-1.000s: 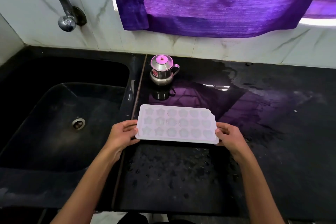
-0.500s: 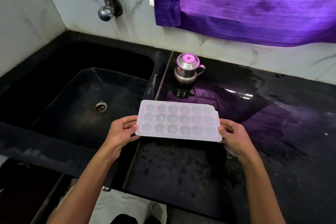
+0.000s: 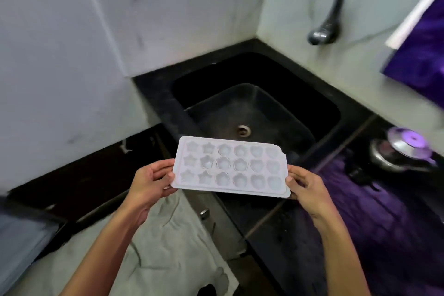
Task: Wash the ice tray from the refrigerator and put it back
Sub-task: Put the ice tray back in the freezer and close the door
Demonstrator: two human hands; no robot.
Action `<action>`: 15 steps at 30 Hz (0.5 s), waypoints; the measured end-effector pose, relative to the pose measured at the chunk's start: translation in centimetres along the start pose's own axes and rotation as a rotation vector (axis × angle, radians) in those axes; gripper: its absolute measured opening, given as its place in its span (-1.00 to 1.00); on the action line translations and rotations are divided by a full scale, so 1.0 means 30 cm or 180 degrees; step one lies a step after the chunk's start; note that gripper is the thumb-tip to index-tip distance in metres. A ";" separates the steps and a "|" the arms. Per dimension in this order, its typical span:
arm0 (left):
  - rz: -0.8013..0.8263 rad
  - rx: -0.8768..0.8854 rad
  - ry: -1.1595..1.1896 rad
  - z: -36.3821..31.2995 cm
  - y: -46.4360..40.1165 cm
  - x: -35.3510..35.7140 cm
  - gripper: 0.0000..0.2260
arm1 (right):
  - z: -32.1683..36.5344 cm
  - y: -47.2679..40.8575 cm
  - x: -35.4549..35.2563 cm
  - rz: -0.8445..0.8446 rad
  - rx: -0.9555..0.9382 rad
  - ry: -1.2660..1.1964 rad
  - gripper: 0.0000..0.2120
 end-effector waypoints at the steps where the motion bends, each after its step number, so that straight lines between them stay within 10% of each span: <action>1: -0.0175 -0.0009 0.0067 0.005 0.007 -0.071 -0.78 | 0.020 0.002 0.066 0.0176 -0.0047 0.0036 -0.75; 15: -0.2234 -0.0151 0.0961 0.209 0.363 -0.973 -0.78 | 0.249 0.420 0.922 0.2277 -0.0809 0.0454 -0.77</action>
Point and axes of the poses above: each hand's wrist, its own y-axis away from the middle knuckle, its own x-axis out of the palm, z = x × y, the point moved 1 cm from there along -y, towards the middle knuckle, and after that the axes turned 13 degrees about -z, right-handed, at the moved point
